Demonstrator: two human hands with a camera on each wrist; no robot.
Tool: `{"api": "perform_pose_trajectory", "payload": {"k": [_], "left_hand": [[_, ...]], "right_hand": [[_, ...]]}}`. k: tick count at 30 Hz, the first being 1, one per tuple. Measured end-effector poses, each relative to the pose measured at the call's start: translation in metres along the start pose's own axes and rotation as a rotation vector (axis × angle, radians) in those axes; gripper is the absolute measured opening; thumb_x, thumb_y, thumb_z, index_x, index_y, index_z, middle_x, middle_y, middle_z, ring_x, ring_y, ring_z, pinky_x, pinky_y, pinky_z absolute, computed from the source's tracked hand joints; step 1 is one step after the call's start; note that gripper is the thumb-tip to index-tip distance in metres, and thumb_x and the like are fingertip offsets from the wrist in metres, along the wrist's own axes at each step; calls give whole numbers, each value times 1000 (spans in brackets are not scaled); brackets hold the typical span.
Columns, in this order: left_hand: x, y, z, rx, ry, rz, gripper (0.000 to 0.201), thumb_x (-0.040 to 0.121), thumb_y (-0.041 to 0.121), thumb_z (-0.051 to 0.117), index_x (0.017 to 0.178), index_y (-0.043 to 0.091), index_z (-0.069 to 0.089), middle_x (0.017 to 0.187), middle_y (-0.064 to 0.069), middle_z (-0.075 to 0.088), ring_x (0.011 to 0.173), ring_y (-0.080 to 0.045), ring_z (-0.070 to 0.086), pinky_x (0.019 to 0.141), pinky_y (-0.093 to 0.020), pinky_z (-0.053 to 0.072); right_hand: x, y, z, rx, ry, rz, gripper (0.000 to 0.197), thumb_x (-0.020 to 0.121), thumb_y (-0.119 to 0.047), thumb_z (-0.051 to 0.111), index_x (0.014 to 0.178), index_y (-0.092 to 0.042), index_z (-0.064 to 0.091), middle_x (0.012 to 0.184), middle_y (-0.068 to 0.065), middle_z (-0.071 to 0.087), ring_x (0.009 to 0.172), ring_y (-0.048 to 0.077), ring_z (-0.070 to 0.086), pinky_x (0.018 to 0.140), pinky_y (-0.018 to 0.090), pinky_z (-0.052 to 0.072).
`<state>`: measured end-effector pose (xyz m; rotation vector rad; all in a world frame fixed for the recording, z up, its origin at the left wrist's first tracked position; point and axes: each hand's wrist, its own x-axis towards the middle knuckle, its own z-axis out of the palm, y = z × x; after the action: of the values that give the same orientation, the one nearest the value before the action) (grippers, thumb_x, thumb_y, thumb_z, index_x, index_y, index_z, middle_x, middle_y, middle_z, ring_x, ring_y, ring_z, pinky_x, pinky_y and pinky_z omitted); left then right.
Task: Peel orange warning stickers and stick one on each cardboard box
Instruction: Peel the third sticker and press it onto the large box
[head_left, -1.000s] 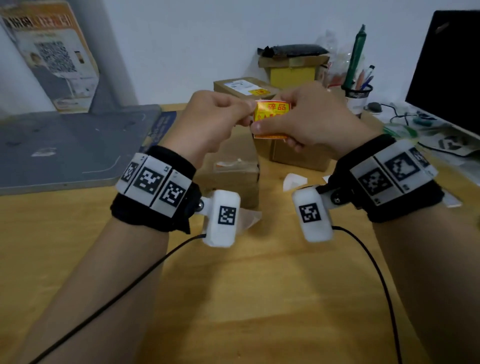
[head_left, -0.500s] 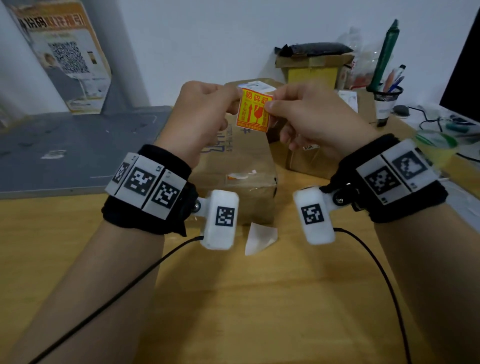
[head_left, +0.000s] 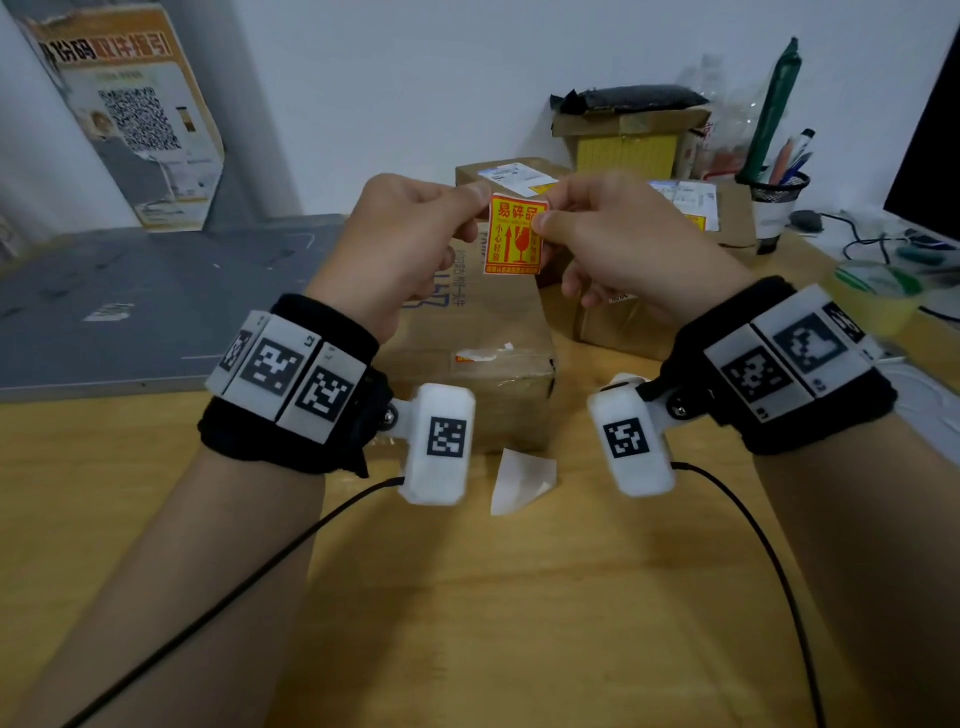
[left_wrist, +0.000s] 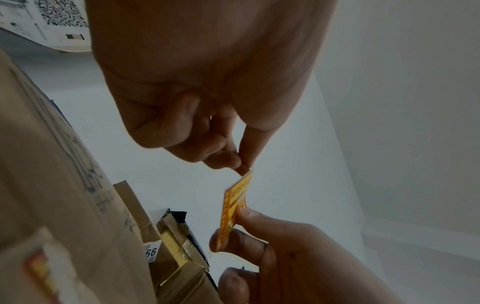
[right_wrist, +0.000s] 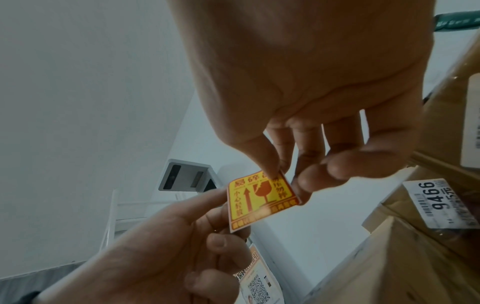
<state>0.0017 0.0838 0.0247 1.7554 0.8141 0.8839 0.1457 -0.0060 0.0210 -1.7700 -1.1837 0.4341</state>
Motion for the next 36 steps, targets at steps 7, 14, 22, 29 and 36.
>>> {"api": "perform_pose_trajectory", "payload": {"k": [7, 14, 22, 29, 36], "left_hand": [[1, -2, 2, -35, -27, -17, 26, 98, 32, 60, 79, 16, 69, 72, 6, 56, 53, -8, 43, 36, -13, 26], [-1, 0, 2, -64, -15, -24, 28, 98, 36, 59, 79, 21, 72, 71, 10, 58, 55, -8, 46, 37, -13, 27], [1, -3, 1, -24, -33, -14, 27, 97, 34, 61, 75, 21, 69, 73, 11, 57, 57, -6, 46, 37, -15, 30], [2, -5, 2, -204, -131, -72, 23, 100, 27, 60, 79, 18, 68, 75, 5, 51, 56, -6, 44, 37, -16, 21], [1, -4, 7, -165, -136, -86, 25, 100, 24, 58, 80, 13, 66, 70, 3, 53, 56, -6, 42, 37, -17, 18]], "right_hand": [[0, 1, -3, 15, 2, 6, 24, 104, -20, 51, 82, -25, 58, 81, 2, 68, 43, 12, 54, 38, 22, 42], [0, 1, -5, -11, 8, 0, 21, 104, -21, 51, 87, -24, 62, 91, 5, 71, 47, 12, 57, 42, 25, 46], [1, 2, -5, -26, 8, -7, 17, 103, -21, 53, 91, -23, 64, 85, 3, 70, 43, 10, 57, 41, 24, 47], [2, 2, -3, -11, 13, -9, 22, 103, -22, 53, 83, -26, 61, 83, 3, 70, 43, 11, 57, 39, 23, 44], [1, 0, -1, -10, 25, -23, 22, 103, -21, 54, 82, -26, 59, 77, -1, 67, 41, 9, 56, 36, 21, 42]]}}
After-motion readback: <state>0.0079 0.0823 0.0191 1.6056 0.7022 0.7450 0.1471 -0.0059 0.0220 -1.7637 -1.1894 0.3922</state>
